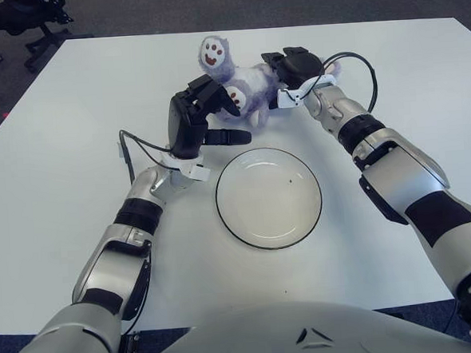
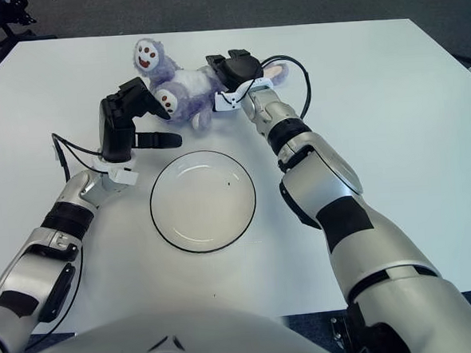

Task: Put the doll into the plate.

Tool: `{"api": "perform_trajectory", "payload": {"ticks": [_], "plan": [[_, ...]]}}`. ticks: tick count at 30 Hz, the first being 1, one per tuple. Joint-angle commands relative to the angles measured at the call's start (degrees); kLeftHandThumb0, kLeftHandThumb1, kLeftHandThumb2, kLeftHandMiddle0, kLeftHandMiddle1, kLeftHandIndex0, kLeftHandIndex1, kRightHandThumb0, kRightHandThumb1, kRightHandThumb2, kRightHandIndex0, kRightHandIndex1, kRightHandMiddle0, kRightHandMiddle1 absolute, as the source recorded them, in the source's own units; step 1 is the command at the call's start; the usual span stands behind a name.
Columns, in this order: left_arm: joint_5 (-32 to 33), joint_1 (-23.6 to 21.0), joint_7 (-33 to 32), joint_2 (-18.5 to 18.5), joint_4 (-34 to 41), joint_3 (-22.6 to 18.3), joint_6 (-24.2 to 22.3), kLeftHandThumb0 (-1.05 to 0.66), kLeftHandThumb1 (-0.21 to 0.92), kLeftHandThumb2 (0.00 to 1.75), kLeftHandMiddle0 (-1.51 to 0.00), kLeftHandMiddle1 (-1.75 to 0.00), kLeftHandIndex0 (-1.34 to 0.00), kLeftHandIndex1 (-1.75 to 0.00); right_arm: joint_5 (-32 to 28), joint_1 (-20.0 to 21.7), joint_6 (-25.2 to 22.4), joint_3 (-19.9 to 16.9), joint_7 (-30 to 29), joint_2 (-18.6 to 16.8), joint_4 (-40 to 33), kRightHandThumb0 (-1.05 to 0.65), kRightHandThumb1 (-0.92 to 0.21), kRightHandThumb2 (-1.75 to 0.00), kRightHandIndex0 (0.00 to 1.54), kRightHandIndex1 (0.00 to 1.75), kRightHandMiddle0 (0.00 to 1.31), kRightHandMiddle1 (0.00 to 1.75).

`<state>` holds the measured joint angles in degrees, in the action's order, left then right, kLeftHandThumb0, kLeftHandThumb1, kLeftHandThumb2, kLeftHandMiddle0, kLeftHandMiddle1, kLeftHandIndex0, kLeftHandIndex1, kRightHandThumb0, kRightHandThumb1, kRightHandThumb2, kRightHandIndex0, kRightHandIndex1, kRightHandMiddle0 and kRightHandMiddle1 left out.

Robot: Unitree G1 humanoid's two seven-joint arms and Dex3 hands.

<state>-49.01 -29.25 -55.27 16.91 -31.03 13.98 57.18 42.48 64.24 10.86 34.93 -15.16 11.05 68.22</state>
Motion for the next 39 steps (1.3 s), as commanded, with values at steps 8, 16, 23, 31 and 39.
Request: {"api": "perform_trajectory", "payload": {"ticks": [8, 16, 23, 31, 39], "plan": [[-0.3, -0.3, 0.3, 0.1, 0.6, 0.3, 0.0, -0.12, 0.74, 0.49, -0.96, -1.75, -0.71, -1.75, 0.0, 1.6, -0.7, 0.5, 5.9, -2.0, 5.7, -0.46, -0.76, 0.0, 0.31, 0.01, 0.4, 0.02], [-0.9, -0.2, -0.1, -0.1, 1.1, 0.3, -0.6, -0.13, 0.75, 0.47, -0.96, -1.75, -0.72, -1.75, -1.4, 1.4, 2.1, -0.6, 9.3, -1.1, 7.0, -0.45, -0.77, 0.0, 0.49, 0.03, 0.55, 0.06], [-0.4, -0.3, 0.4, -0.2, 1.0, 0.4, -0.3, -0.13, 0.76, 0.46, -0.96, -1.75, -0.72, -1.75, 1.0, 0.5, 1.0, 1.6, 9.9, -0.5, 8.6, -0.16, -0.89, -0.1, 0.45, 1.17, 0.66, 1.0], [0.6, -0.2, 1.6, -0.1, 0.9, 0.3, 0.4, -0.13, 0.77, 0.45, -0.96, -1.75, -0.72, -1.75, -0.1, -1.6, 4.6, 0.9, 10.0, 1.6, 9.2, -0.01, -0.55, -0.94, 0.42, 1.63, 0.46, 1.6], [2.0, 0.1, 3.4, 0.2, 1.2, 0.0, 0.8, -0.12, 0.77, 0.44, -0.96, -1.75, -0.72, -1.75, 0.8, -2.9, 9.5, 1.8, 8.2, 3.8, 9.2, 0.0, -0.36, -1.27, 0.54, 1.73, 0.41, 1.74]]}}
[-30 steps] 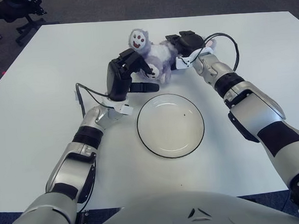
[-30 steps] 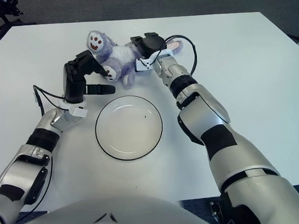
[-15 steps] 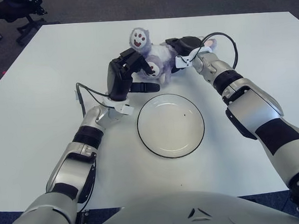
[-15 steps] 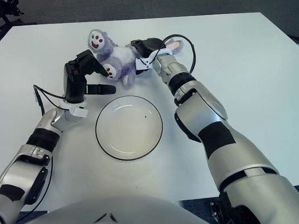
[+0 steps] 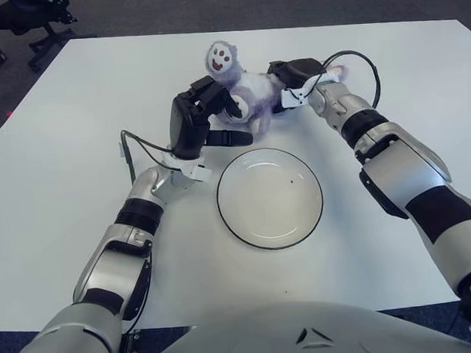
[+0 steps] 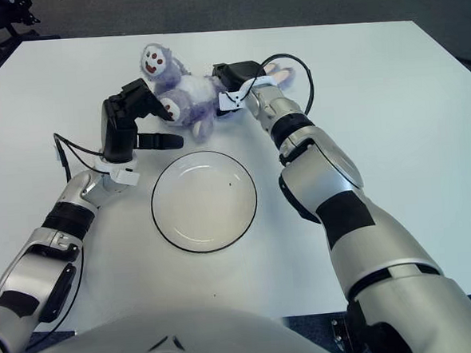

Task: Put the doll into the plate.

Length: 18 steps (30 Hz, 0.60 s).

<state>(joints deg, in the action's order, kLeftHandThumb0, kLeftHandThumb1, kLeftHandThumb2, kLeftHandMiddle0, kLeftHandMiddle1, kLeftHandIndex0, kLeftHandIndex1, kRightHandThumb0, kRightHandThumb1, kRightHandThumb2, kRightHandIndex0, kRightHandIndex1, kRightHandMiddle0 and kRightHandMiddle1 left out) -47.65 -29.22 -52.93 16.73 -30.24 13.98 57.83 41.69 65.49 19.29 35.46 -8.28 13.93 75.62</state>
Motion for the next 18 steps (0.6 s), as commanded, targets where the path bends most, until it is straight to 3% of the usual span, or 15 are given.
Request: {"api": "perform_trajectory", "payload": {"ticks": [1, 10, 18], "plan": [[0.7, 0.1, 1.2, 0.4, 0.4, -0.1, 0.2, -0.12, 0.77, 0.44, -0.96, -1.75, -0.72, -1.75, 1.6, -4.2, 1.2, 1.3, 1.2, 1.0, 1.9, 0.0, -0.35, -1.28, 0.54, 1.73, 0.41, 1.74], [1.7, 0.2, 2.6, 0.2, 0.3, -0.3, 0.8, -0.12, 0.77, 0.43, -0.95, -1.75, -0.71, -1.75, 1.3, -4.9, 2.1, 1.1, 0.2, 1.5, 1.7, 0.0, -0.34, -1.29, 0.56, 1.73, 0.41, 1.75], [2.7, 0.3, 3.9, 0.1, 0.3, -0.6, 1.2, -0.12, 0.77, 0.42, -0.95, -1.75, -0.71, -1.75, -0.6, -6.2, 5.4, -1.3, -3.6, 2.8, 0.2, 0.0, -0.34, -1.29, 0.57, 1.72, 0.41, 1.75]]}}
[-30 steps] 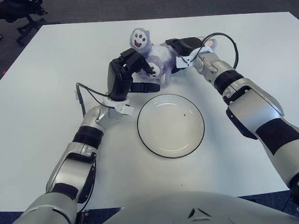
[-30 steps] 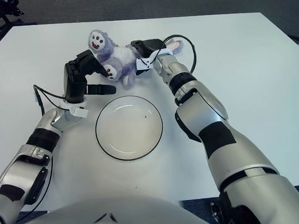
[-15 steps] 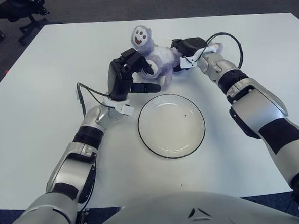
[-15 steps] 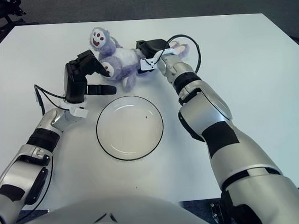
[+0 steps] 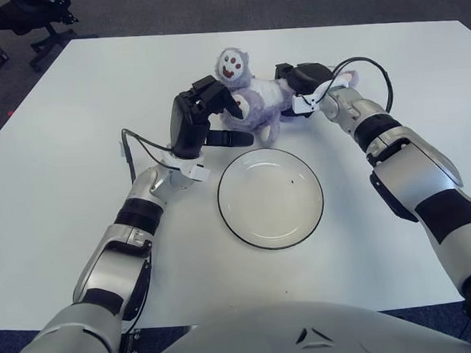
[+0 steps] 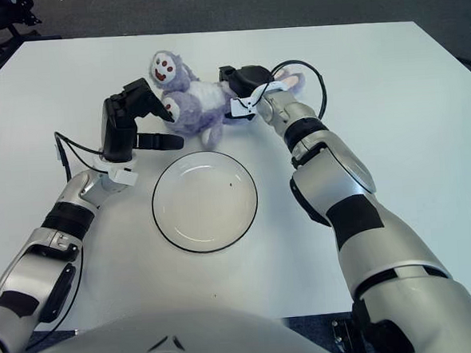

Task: Put the doll into the plate.

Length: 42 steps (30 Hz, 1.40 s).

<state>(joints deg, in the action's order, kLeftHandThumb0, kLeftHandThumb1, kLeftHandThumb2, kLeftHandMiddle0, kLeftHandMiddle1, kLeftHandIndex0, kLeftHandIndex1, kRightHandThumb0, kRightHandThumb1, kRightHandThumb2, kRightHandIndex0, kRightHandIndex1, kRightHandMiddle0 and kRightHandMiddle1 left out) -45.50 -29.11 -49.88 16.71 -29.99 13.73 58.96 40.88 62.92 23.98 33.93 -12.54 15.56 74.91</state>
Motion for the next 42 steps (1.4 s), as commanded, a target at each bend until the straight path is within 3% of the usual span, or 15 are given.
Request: {"api": "perform_trajectory", "payload": {"ticks": [1, 5, 22, 29, 42], "plan": [[0.6, 0.2, 0.9, 0.1, 0.1, -0.4, 0.1, -0.12, 0.77, 0.42, -0.95, -1.75, -0.71, -1.75, 0.2, -3.6, 0.8, 0.2, 0.7, 1.1, 0.9, 0.0, -0.34, -1.29, 0.57, 1.72, 0.41, 1.75], [0.5, 0.3, 1.0, 0.0, 0.3, -0.6, 0.0, -0.12, 0.78, 0.42, -0.95, -1.75, -0.71, -1.75, 0.0, -4.6, 3.8, -0.8, -3.4, 2.1, -0.1, 0.0, -0.34, -1.29, 0.57, 1.71, 0.41, 1.75], [2.3, -0.8, 0.8, 0.4, -1.9, -2.2, 1.2, -0.12, 0.78, 0.41, -0.93, -1.75, -0.7, -1.75, 0.5, -5.3, 8.2, -1.4, -10.2, 3.7, -1.3, 0.0, -0.35, -1.27, 0.57, 1.69, 0.4, 1.75], [14.1, 0.0, 10.1, 1.0, -5.3, -4.6, 0.3, -0.12, 0.79, 0.41, -0.93, -1.75, -0.7, -1.75, 1.2, -4.8, 10.2, -1.3, -14.7, 5.2, -2.2, 0.0, -0.36, -1.26, 0.57, 1.69, 0.39, 1.75], [23.1, -4.5, 15.1, 2.2, -22.4, -11.1, -0.4, -0.2, 0.92, 0.25, -0.92, -1.75, -0.74, -1.75, -4.0, -3.3, 10.6, -6.8, -2.1, 7.8, -7.8, 0.0, -0.34, -1.28, 0.58, 1.69, 0.41, 1.75]]}}
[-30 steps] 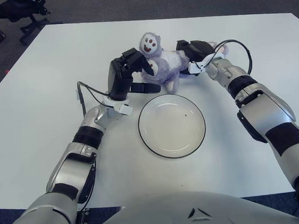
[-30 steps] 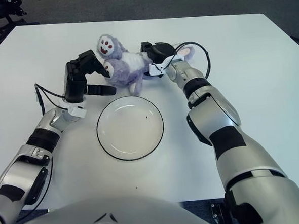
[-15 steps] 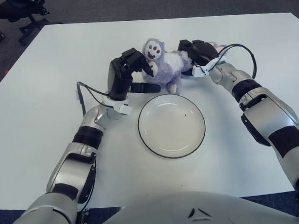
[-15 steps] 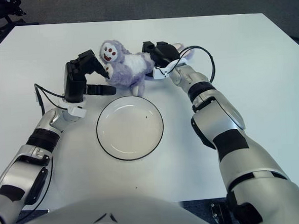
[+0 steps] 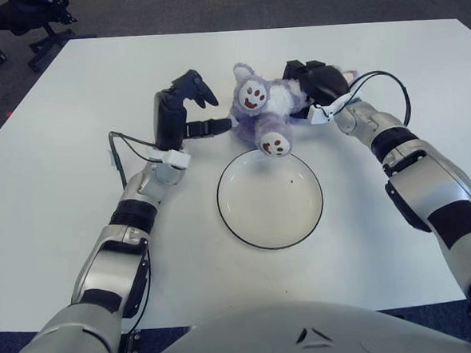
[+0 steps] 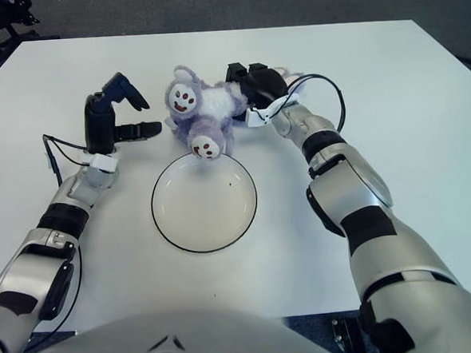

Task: Put the doll into the plate.

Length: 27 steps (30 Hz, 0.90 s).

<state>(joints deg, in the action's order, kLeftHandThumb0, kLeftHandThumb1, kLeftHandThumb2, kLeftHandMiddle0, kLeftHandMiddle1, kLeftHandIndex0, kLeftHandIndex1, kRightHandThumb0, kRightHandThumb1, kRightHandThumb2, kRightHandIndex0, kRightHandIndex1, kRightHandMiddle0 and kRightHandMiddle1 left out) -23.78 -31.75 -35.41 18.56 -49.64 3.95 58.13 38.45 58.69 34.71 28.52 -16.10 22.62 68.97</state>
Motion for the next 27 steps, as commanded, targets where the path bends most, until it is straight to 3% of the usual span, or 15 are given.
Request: {"api": "perform_trajectory", "payload": {"ticks": [1, 6, 12, 27], "plan": [[4.7, -2.3, 2.7, -0.6, -4.1, -2.7, -1.2, -0.21, 0.92, 0.25, -0.92, -1.75, -0.75, -1.75, -2.0, 0.9, 0.1, -1.9, 1.8, 0.9, -2.2, 0.0, -0.34, -1.28, 0.58, 1.69, 0.41, 1.75], [20.1, -3.5, 14.7, -5.0, -4.2, -8.1, -9.3, -0.23, 0.92, 0.28, -0.9, -1.75, -0.73, -1.75, -3.6, 1.2, 2.6, -4.0, 2.6, 2.0, -3.3, 0.0, -0.34, -1.28, 0.59, 1.68, 0.41, 1.75], [26.4, -3.6, 19.9, -6.8, -0.7, -10.9, -16.6, -0.25, 0.92, 0.32, -0.9, -1.75, -0.72, -1.75, -5.6, 1.7, 4.1, -6.4, 5.5, 2.4, -4.4, 0.0, -0.34, -1.28, 0.59, 1.68, 0.41, 1.75], [26.4, -1.6, 21.3, -9.0, 6.0, -12.9, -25.1, -0.31, 0.92, 0.42, -0.81, -1.75, -0.52, -1.75, -13.3, 2.8, 4.7, -12.7, 15.6, 1.5, -6.4, 0.0, -0.35, -1.28, 0.56, 1.72, 0.39, 1.75]]}}
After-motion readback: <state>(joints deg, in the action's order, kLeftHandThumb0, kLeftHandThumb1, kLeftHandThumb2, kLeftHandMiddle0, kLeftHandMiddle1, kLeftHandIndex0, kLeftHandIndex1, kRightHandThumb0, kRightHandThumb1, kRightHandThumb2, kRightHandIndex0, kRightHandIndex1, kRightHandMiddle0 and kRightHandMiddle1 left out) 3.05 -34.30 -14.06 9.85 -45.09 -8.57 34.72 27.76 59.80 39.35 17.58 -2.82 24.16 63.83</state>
